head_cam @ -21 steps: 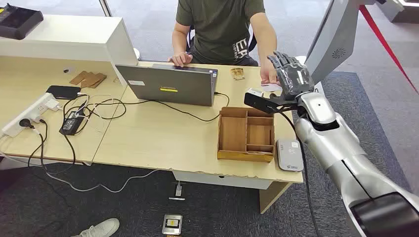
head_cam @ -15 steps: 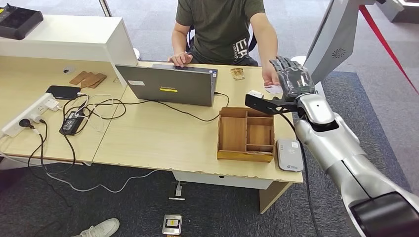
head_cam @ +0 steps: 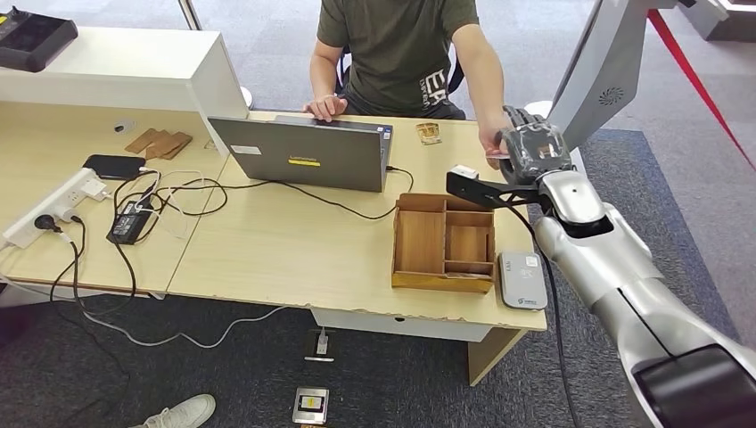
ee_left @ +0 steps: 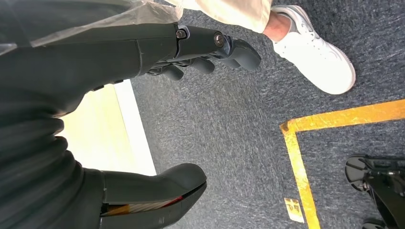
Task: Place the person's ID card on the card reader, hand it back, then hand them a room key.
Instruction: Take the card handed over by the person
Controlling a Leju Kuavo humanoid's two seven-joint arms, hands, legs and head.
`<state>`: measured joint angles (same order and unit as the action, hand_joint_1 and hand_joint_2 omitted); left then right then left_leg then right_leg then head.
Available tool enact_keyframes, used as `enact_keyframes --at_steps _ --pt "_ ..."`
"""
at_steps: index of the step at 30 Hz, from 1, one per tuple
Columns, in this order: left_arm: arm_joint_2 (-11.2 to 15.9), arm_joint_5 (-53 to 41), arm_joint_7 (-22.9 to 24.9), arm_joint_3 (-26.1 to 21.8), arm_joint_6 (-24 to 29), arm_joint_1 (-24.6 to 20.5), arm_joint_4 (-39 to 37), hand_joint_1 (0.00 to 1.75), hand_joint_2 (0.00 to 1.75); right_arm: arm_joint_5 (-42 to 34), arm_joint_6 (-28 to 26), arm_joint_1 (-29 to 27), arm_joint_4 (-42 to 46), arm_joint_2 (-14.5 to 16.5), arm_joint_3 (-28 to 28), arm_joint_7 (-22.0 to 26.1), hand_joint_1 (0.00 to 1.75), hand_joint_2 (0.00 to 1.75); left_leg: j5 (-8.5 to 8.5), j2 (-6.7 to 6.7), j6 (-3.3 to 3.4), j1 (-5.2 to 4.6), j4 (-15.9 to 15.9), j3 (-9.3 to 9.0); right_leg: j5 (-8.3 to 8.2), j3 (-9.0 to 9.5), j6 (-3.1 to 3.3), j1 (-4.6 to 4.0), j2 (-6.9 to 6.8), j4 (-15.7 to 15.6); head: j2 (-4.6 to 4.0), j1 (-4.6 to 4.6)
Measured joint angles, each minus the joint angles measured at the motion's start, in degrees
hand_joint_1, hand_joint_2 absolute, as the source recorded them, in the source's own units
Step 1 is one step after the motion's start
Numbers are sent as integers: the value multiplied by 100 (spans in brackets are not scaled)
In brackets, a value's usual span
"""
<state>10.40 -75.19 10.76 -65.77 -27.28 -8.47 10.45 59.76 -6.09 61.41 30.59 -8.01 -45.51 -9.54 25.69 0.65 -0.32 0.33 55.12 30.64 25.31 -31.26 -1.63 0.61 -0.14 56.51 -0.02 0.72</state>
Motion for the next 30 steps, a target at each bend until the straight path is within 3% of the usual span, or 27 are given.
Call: enact_keyframes --at_steps 14,21,30 --pt "0 -29 -1 0 0 14 0 0 175 -5 32 29 -74 -93 -46 -26 175 175 0 -3 0 0 0 -2 -1 0 0 0 2 0 0 -1" --pt "0 -38 -1 -2 0 18 0 0 175 -918 -52 19 -87 -137 132 429 175 175 0 -4 0 0 1 -2 0 0 0 0 2 0 0 0" --pt "0 -54 -1 -4 0 19 0 0 175 -1276 -86 -20 -85 -191 358 606 175 175 0 -5 0 -1 1 -3 -1 0 0 1 2 -2 0 0"
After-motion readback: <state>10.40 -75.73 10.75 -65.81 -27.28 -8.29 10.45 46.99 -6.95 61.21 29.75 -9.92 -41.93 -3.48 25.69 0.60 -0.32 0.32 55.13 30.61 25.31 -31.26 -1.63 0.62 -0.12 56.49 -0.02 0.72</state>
